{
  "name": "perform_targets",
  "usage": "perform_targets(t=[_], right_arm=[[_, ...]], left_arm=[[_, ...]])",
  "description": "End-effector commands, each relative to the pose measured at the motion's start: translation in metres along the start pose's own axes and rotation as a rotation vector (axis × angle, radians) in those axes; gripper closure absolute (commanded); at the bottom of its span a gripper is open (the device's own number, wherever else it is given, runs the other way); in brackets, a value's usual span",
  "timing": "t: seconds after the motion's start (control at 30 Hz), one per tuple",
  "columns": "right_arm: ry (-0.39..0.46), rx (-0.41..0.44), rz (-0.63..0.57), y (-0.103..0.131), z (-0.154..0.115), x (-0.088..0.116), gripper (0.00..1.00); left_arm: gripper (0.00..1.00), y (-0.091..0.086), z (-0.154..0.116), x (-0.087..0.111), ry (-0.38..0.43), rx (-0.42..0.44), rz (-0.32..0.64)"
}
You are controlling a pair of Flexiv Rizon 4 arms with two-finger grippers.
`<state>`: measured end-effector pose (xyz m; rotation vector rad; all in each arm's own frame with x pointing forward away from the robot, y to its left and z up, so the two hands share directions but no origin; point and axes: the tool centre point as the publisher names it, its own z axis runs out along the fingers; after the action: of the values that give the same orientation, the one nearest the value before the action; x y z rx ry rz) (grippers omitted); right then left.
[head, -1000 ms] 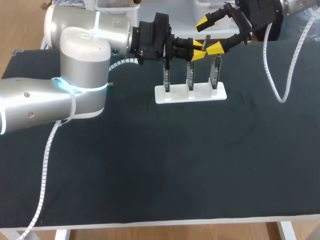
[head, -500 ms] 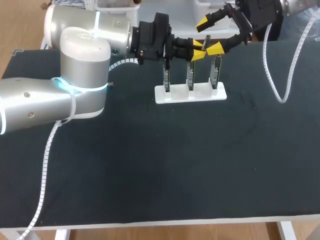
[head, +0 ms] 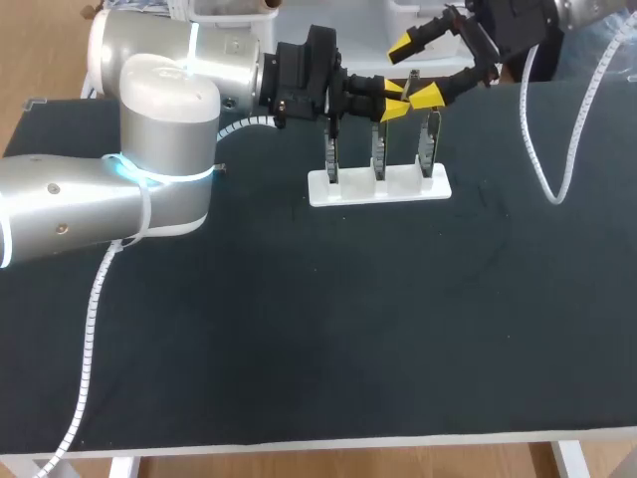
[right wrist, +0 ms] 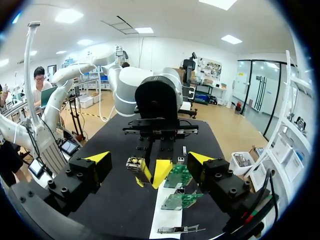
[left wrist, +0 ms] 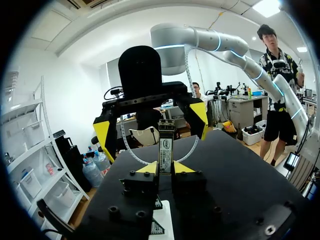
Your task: Pick up the optical module with the left hand, and insert it into the network port with the right hand.
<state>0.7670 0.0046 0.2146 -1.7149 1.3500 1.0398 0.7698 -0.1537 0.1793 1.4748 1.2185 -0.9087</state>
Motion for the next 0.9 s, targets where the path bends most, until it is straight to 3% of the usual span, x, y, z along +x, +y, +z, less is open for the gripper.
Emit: perform_targets(t=[0.03,0.87,0.9], right_arm=[[0.000,-0.003,0.000,-0.0001,-0.0009,0.0001,0.00],[-0.001,-0.038,0.005,-0.0013,0.0031,0.0042,0.00],[-0.001,-0.038,0.005,-0.0013,0.0031,0.0042,0.09]], left_arm=[[1.00,0.0003,-0.0002,0.0001,0.000,0.000,0.000],[1.00,0.0003,-0.0002,0.0001,0.000,0.000,0.000],[1.00,0.0003,-0.0002,0.0001,0.000,0.000,0.000]])
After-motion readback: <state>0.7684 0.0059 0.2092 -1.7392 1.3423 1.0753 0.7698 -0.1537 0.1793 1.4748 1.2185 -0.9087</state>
